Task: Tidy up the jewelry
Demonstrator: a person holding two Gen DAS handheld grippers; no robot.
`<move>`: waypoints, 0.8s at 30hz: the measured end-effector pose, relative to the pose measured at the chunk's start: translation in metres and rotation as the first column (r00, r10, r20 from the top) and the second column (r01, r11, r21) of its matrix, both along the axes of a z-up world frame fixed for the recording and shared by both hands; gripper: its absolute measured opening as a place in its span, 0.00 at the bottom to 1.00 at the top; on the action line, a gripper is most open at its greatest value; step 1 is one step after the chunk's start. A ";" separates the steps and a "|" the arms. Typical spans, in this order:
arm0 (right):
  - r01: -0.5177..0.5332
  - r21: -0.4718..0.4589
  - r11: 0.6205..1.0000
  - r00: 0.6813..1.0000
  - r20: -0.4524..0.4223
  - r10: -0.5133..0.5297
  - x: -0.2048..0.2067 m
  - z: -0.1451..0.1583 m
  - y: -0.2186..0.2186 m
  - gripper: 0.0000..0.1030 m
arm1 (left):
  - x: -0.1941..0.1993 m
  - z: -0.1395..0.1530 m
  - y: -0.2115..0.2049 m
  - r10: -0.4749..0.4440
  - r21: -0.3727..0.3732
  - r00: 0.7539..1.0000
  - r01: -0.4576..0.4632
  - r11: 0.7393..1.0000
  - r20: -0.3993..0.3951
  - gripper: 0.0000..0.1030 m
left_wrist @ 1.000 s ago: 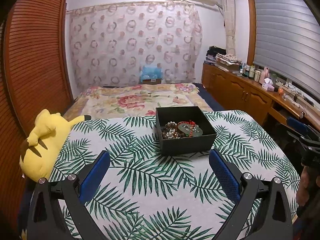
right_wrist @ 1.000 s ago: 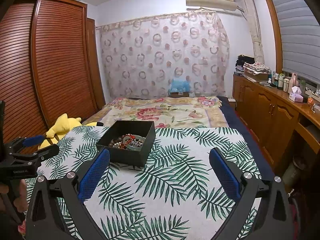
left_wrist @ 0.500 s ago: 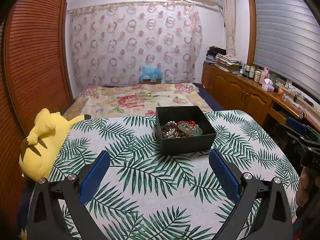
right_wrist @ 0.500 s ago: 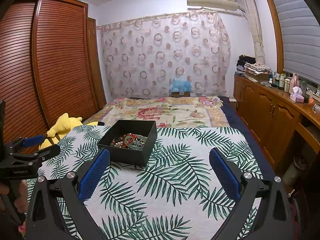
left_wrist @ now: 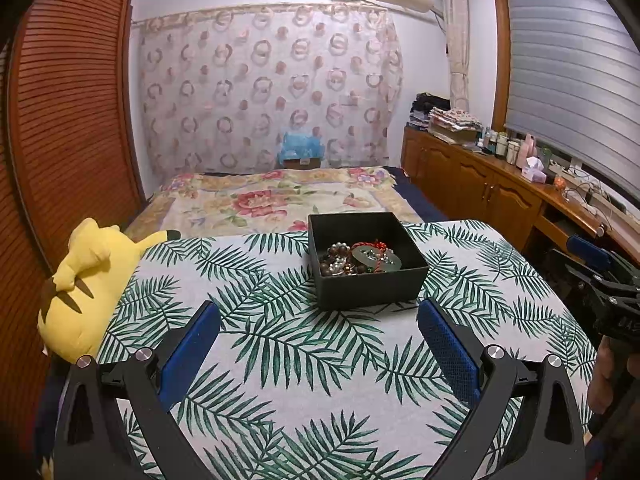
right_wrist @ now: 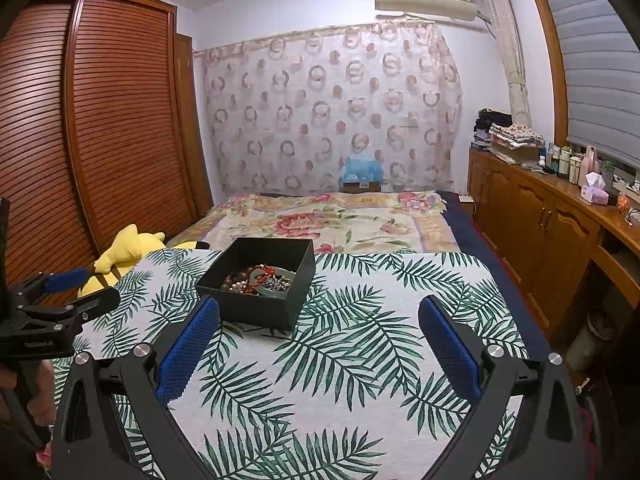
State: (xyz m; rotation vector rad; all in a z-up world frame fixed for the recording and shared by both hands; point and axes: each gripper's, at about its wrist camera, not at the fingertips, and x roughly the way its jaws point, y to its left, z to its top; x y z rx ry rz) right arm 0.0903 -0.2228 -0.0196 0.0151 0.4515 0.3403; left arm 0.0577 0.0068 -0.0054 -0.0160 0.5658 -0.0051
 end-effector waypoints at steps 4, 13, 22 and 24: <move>0.000 0.001 1.000 1.000 -0.001 0.000 0.001 0.001 0.000 0.98 | -0.003 0.002 -0.003 -0.006 -0.003 1.000 0.006 1.000 0.004 0.93; -0.001 0.000 1.000 1.000 -0.002 0.001 0.000 0.000 0.000 0.98 | -0.006 0.005 -0.007 -0.009 -0.005 1.000 0.009 1.000 0.012 0.93; -0.001 0.000 1.000 1.000 -0.001 0.001 0.000 -0.002 0.002 0.98 | -0.005 0.005 -0.007 -0.009 -0.006 1.000 0.009 1.000 0.012 0.93; -0.002 0.001 1.000 1.000 -0.003 0.002 0.001 -0.001 0.002 0.98 | -0.005 0.006 -0.009 -0.010 -0.008 1.000 0.010 1.000 0.012 0.93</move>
